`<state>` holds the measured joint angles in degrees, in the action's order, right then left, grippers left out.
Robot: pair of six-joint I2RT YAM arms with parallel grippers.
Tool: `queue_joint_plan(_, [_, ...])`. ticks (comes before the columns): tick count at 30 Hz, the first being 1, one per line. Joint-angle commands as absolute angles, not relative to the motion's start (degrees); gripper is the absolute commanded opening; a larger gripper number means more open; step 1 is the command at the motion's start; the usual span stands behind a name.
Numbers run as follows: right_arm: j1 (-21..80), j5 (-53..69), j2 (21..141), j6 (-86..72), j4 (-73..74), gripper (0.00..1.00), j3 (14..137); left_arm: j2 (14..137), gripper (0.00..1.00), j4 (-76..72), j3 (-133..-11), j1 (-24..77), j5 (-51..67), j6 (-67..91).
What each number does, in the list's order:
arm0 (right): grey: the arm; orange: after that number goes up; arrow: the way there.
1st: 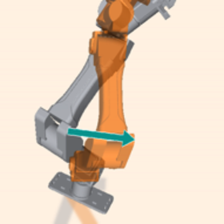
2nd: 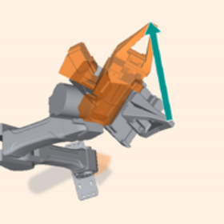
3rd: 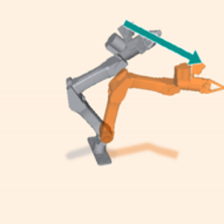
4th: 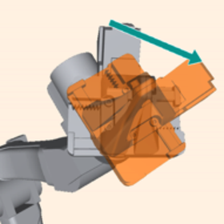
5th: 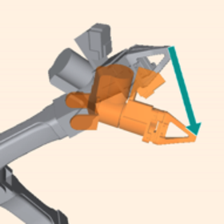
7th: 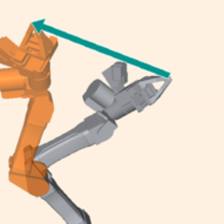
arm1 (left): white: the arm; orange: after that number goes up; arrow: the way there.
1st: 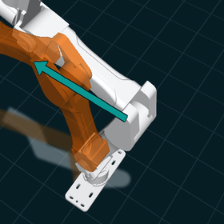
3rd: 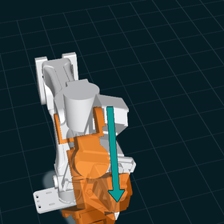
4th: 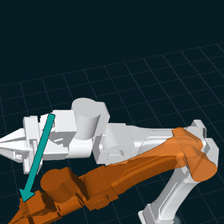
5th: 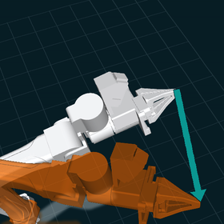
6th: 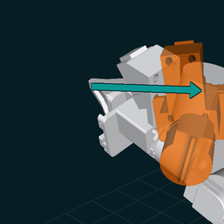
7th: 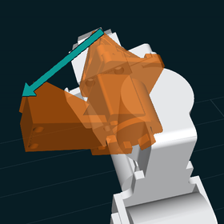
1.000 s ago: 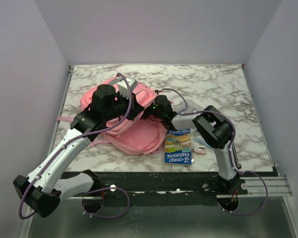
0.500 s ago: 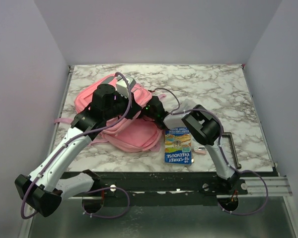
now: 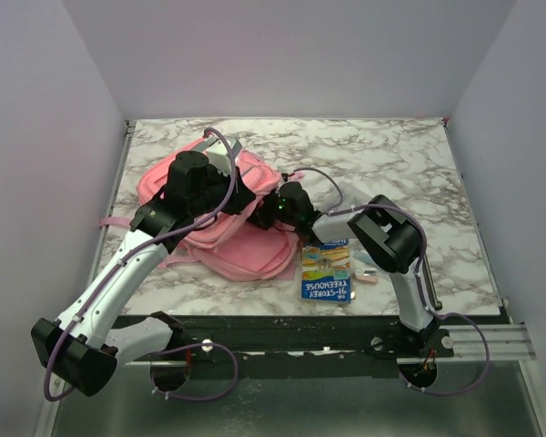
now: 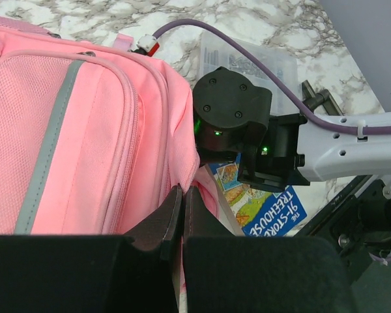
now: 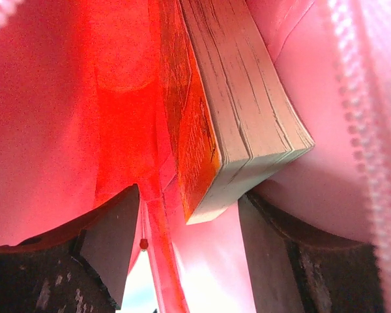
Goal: Pack the student bag
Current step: Place the book in the student bag.
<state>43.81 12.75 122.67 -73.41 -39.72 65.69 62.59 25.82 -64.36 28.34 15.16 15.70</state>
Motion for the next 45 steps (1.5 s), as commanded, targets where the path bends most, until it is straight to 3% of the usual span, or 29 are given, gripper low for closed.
queue_joint_plan(1, [43.66,13.72,122.38,-72.64,-40.42,0.63,65.93,61.83,0.0,21.63,-66.07,27.84,15.91,16.2])
queue_joint_plan(4, [43.68,14.12,126.56,-73.83,-41.83,0.49,70.84,62.06,0.0,21.65,-66.17,27.8,16.41,16.26])
queue_joint_plan(5, [43.61,14.93,128.22,-74.78,-42.28,0.4,72.88,62.01,0.0,21.57,-66.14,27.85,16.62,16.34])
queue_joint_plan(6, [43.66,15.72,130.01,-75.63,-43.12,0.2,74.96,61.96,0.0,21.41,-66.0,27.82,16.7,16.36])
queue_joint_plan(7, [43.73,16.32,131.0,-77.37,-44.36,0.11,76.18,61.85,0.0,21.33,-65.85,27.78,16.45,16.35])
queue_joint_plan(8, [43.97,17.1,131.9,-78.67,-46.04,0.06,77.04,61.95,0.0,21.3,-65.76,27.78,15.99,16.2])
queue_joint_plan(10, [44.91,18.1,131.66,-80.23,-47.9,0.05,77.29,62.03,0.0,21.39,-65.74,27.83,15.17,16.0])
queue_joint_plan(15, [44.97,18.69,127.94,-78.22,-46.8,0.35,72.09,62.26,0.0,21.99,-65.94,27.73,13.71,16.07])
queue_joint_plan(21, [42.73,21.45,117.21,-66.69,-38.51,0.5,63.4,62.39,0.0,24.34,-66.07,27.75,5.65,15.73])
queue_joint_plan(25, [42.04,19.68,106.8,-53.64,-22.74,0.62,59.87,63.56,0.0,26.11,-66.83,27.33,4.55,16.65])
queue_joint_plan(32, [41.88,13.76,86.55,-40.57,-1.95,0.67,48.23,62.18,0.0,28.1,-65.01,27.51,4.79,19.55])
queue_joint_plan(39, [41.9,-2.22,65.37,-39.92,21.69,0.75,40.56,60.48,0.0,28.06,-54.99,27.5,10.37,26.1])
queue_joint_plan(42, [41.86,-8.53,58.2,-43.42,29.98,0.77,39.01,59.5,0.07,27.6,-51.13,27.55,11.7,27.18])
queue_joint_plan(45, [41.9,-12.23,53.2,-49.46,36.13,0.77,37.79,56.88,0.28,27.5,-48.54,27.71,11.78,28.91])
